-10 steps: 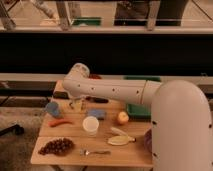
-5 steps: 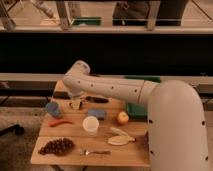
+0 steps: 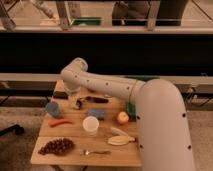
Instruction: Wipe purple bowl with eraser
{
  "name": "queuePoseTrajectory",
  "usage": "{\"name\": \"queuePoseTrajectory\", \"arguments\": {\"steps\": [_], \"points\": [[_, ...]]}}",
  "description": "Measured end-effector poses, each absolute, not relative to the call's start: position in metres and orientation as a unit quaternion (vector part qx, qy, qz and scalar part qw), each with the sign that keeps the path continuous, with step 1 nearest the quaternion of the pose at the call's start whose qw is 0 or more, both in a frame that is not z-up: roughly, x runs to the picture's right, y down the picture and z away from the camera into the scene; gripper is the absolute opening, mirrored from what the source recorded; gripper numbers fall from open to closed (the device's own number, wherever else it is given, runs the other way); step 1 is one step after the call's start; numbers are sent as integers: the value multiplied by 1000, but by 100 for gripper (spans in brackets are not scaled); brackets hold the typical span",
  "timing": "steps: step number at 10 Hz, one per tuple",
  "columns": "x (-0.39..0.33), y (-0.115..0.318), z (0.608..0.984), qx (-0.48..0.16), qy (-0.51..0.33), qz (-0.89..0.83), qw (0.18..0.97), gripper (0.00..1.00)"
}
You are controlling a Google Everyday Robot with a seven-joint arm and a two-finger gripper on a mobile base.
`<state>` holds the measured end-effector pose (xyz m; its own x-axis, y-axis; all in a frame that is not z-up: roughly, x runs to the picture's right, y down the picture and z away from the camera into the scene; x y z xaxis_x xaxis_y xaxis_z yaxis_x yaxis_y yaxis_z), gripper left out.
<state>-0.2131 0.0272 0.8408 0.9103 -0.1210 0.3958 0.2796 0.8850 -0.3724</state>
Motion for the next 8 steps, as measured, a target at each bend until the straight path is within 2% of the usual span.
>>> {"name": "queuePoseTrajectory", "arguments": {"steps": [8], "points": [[-244,6,884,-250,-213,-102,939,80]]}}
